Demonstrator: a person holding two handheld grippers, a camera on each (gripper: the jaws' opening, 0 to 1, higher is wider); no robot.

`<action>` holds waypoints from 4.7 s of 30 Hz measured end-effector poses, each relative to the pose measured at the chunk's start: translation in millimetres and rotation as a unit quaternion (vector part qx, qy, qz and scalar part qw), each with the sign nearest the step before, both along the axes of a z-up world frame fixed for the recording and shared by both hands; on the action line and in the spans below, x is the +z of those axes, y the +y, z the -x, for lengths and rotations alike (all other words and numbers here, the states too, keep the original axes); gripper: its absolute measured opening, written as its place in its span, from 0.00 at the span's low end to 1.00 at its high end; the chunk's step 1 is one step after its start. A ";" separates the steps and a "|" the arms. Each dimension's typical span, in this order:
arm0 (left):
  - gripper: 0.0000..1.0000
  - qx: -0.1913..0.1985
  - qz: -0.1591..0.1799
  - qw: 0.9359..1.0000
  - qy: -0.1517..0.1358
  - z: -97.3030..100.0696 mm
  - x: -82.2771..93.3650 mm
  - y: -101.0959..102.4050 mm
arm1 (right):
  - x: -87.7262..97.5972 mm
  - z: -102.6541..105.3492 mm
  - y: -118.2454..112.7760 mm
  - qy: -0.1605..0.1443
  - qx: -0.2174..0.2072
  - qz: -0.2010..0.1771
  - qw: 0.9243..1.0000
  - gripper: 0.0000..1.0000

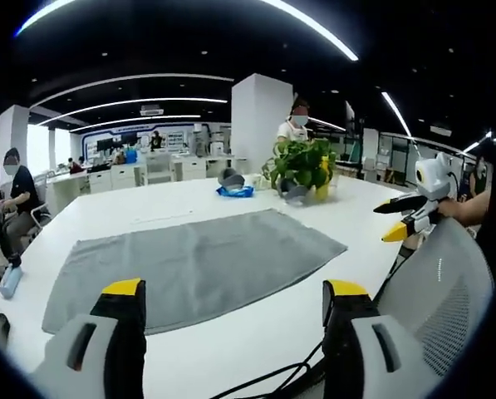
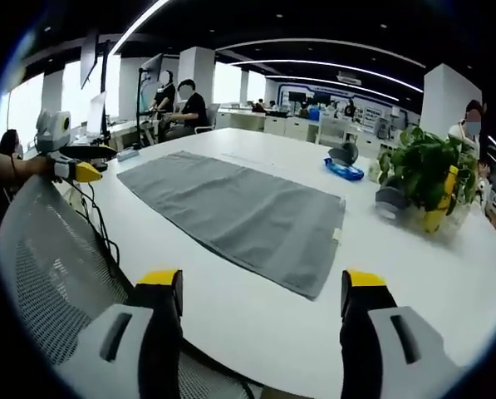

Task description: Fold the towel on the table until its edges align and the towel forms a compact rectangular stack.

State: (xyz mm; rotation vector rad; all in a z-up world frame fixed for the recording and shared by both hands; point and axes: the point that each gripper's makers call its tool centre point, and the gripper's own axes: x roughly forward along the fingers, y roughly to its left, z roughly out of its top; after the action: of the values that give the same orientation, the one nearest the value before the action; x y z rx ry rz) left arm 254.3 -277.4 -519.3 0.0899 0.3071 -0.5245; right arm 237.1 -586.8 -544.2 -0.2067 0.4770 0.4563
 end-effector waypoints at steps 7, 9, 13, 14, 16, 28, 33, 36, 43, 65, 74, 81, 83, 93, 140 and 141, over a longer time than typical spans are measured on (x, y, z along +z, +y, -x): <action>0.88 -0.016 -0.008 1.000 0.012 3.0 -3.8 -5.6 | 5.6 -2.9 -5.1 -0.014 -0.017 -0.016 1.000 0.77; 0.81 -0.012 -0.020 1.000 -0.022 2.1 9.7 -4.2 | 4.5 -3.2 -5.9 -0.011 -0.019 -0.019 1.000 0.76; 0.75 -0.015 -0.002 0.995 -0.098 2.4 43.0 -8.6 | -1.4 0.0 1.9 0.004 0.006 0.002 1.000 0.76; 0.74 -0.016 -0.008 0.995 -0.099 2.9 44.6 -8.6 | -1.4 0.1 3.5 0.005 0.009 0.002 1.000 0.76; 0.68 -0.027 -0.041 0.994 -0.097 2.5 47.0 -10.5 | 0.3 -0.2 3.7 0.009 0.008 -0.007 1.000 0.75; 0.34 -0.041 0.263 0.958 -0.103 -33.3 138.1 -17.9 | 70.6 -46.7 12.4 -0.064 0.020 -0.071 0.995 0.33; 0.60 -0.021 0.190 0.972 -0.139 -54.4 131.0 -25.4 | 58.7 -59.8 38.7 -0.049 0.054 -0.047 0.996 0.30; 0.55 -0.049 0.262 0.960 -0.084 -61.8 117.7 -43.7 | 40.7 -70.9 46.7 -0.033 0.063 -0.034 0.997 0.29; 0.25 -0.074 0.318 0.945 0.034 -87.1 56.8 -68.4 | -25.4 -96.8 28.2 0.034 0.051 0.125 0.990 0.19; 0.20 -0.095 0.182 0.972 0.116 -82.9 -21.9 -98.2 | -107.1 -74.6 -68.1 0.195 -0.186 0.046 0.962 0.26; 0.21 -0.122 0.101 0.982 0.098 -75.7 -27.3 -104.9 | -114.8 -82.4 -65.5 0.200 -0.209 -0.053 0.956 0.13; 0.22 -0.159 0.031 0.984 0.070 -67.5 -27.4 -115.2 | -114.4 -82.2 -54.4 0.202 -0.186 -0.037 0.961 0.08; 0.22 -0.164 0.025 0.984 0.067 -67.0 -27.8 -116.1 | -109.2 -81.4 -46.0 0.198 -0.155 -0.032 0.967 0.05; 0.24 -0.189 -0.038 0.980 0.044 -61.8 -33.3 -119.1 | -79.0 -93.8 -12.2 0.172 -0.138 -0.199 0.955 0.00; 0.09 -0.277 -0.184 0.941 -0.067 -36.7 -25.8 -153.8 | 3.6 -52.6 162.8 0.227 0.175 -0.496 0.820 0.00; 0.09 -0.272 -0.180 0.943 -0.061 -37.1 -25.1 -153.0 | 3.6 -52.4 163.0 0.227 0.175 -0.496 0.820 0.00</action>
State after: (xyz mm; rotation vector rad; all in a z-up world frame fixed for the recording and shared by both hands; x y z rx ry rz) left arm 291.4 -430.4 -544.4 0.5724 0.2523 -1.0041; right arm 289.5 -423.9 -540.6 0.8658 0.6084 1.0726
